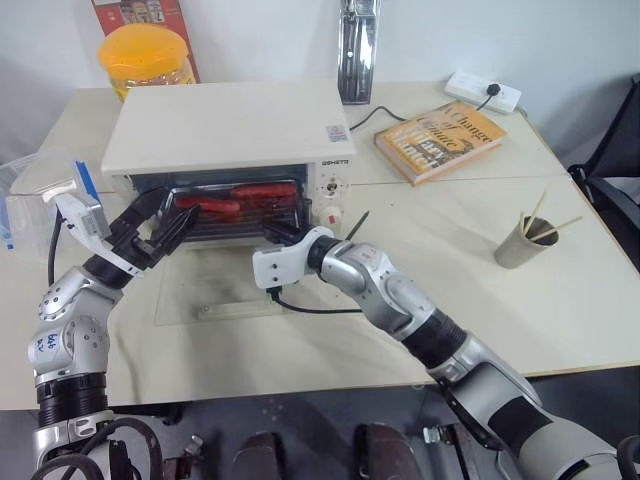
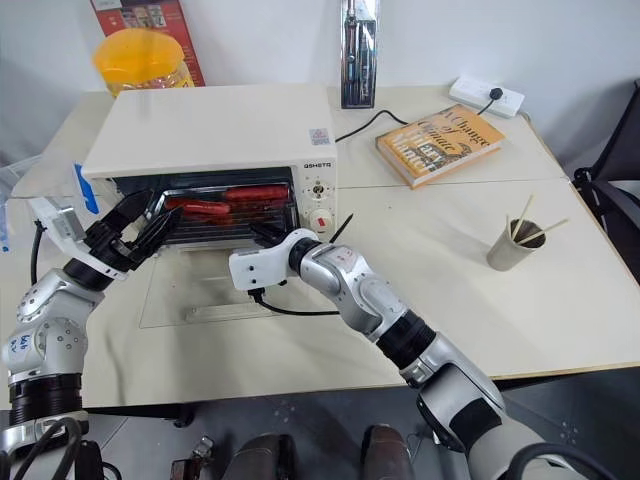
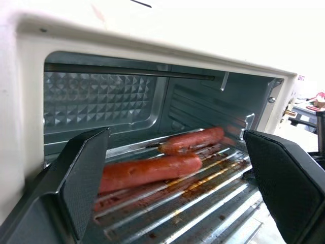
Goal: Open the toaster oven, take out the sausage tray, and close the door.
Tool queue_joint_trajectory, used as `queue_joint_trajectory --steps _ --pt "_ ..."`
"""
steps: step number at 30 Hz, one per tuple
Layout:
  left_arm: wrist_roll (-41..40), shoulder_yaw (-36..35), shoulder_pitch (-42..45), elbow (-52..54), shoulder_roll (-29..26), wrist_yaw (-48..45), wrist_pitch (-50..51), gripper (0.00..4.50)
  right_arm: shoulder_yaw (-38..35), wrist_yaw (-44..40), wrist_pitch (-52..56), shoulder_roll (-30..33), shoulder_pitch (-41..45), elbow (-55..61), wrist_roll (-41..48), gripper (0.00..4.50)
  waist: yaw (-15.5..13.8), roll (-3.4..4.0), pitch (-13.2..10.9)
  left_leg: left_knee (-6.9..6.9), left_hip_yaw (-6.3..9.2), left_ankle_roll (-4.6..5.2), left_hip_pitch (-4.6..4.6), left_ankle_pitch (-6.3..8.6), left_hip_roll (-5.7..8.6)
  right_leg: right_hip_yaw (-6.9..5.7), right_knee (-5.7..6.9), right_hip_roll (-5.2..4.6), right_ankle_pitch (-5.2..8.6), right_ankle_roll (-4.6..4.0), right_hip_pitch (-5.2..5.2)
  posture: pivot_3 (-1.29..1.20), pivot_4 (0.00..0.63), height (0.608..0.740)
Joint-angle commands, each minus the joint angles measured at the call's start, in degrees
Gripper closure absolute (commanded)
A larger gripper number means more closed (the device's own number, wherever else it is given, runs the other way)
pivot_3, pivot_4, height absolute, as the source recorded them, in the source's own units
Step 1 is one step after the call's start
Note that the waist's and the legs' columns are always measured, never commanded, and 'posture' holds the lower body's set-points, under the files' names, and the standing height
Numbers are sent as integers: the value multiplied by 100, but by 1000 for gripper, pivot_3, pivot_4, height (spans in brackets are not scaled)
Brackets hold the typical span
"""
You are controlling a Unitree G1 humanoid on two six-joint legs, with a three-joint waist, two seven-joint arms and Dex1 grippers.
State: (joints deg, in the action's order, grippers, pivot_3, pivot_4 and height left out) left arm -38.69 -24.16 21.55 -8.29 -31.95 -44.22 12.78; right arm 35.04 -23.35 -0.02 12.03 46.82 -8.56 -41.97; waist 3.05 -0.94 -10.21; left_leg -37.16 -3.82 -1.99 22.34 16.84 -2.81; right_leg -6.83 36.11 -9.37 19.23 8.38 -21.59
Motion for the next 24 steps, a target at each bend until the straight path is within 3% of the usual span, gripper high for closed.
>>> queue_joint_trajectory --steps 1,14,20,24 --pt "96 -261 179 -330 -241 32 -142 0 -164 -48 -162 202 -253 580 7 4469 -45 -1 0 -3 0 0 0 0 0 0 0 0 0 0 1 0 150 740" --pt "-334 -506 -148 -89 -723 -272 703 0 -279 -97 -585 786 -1188 1662 -121 4469 -108 -1 1 -5 -2 1 -1 0 0 1 -2 1 0 0 2 0 150 740" --pt "-1074 -871 -899 536 -1405 -195 2455 0 -407 188 -949 1014 -1351 1753 -244 4469 -136 -6 -3 -2 -1 3 1 2 -1 2 -7 0 0 0 1 0 150 740" --pt "-2049 -1496 -1217 924 -1370 509 3698 0 -543 582 -1237 1113 -1358 1720 -417 4469 -154 -9 -3 -7 5 4 5 2 1 2 -9 -2 0 0 3 0 150 740"
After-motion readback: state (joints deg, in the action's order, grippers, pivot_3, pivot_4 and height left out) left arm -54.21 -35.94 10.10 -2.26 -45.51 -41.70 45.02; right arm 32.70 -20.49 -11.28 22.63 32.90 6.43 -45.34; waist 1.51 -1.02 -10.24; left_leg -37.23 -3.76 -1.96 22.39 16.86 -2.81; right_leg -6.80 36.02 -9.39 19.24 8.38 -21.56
